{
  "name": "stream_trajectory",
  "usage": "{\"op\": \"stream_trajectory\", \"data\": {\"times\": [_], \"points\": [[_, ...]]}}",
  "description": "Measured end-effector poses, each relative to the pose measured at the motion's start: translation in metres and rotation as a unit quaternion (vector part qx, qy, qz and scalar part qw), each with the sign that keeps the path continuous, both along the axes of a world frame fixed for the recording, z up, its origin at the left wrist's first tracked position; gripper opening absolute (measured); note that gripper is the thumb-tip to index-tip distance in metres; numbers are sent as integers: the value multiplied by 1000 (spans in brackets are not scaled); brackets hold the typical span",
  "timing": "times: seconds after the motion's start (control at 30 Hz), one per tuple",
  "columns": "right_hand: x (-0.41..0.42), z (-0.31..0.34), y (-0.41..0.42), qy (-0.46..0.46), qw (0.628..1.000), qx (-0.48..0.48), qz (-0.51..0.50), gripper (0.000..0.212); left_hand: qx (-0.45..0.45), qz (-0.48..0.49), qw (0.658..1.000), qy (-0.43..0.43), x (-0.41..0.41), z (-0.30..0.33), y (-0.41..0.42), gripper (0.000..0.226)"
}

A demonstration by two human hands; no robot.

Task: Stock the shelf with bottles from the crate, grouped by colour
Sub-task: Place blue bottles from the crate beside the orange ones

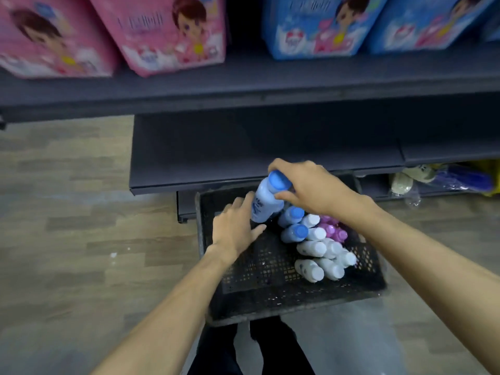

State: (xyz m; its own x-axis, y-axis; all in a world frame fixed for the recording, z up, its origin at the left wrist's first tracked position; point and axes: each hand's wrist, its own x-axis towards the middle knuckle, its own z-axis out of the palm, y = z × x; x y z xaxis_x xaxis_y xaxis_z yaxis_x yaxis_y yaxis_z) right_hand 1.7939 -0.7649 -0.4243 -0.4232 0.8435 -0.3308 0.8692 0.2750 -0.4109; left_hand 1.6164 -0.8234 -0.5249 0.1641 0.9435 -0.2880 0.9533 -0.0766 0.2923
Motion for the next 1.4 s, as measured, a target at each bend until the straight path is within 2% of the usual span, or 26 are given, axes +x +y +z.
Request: {"op": "stream_trajectory", "data": {"times": [0.13, 0.23, 0.33, 0.4, 0.53, 0.63, 0.77, 0.97, 1.23, 1.4], "points": [[2, 61, 1, 18, 1000, 17, 2, 39, -1, 15, 990, -143, -8, 39, 13, 59], [3, 105, 4, 21, 999, 41, 16, 39, -27, 17, 965, -260, -14, 71, 22, 54], [6, 143, 5, 11, 997, 65, 33, 40, -20, 25, 948, -317, -15, 103, 28, 55], [11, 163, 3, 50, 997, 56, 21, 41, 0, 33, 945, -325, -13, 124, 30, 52], [19, 188, -10, 174, 980, 57, -73, 51, 51, 41, 945, -321, -6, 163, 31, 51], [13, 190, -21, 192, 967, 122, -119, 57, 94, 32, 946, -309, 0, 191, 34, 51], [-2, 200, -25, 265, 925, 191, -192, 57, 149, 37, 937, -315, 4, 229, 40, 48], [-22, 255, -23, 274, 905, 280, -164, 51, 242, 9, 914, -326, -4, 289, 47, 46], [-33, 374, -29, 334, 864, 360, -107, 53, 370, -38, 862, -344, -26, 397, 45, 47], [-43, 448, -24, 366, 838, 399, -74, 51, 455, -41, 831, -316, -37, 469, 48, 46]]}}
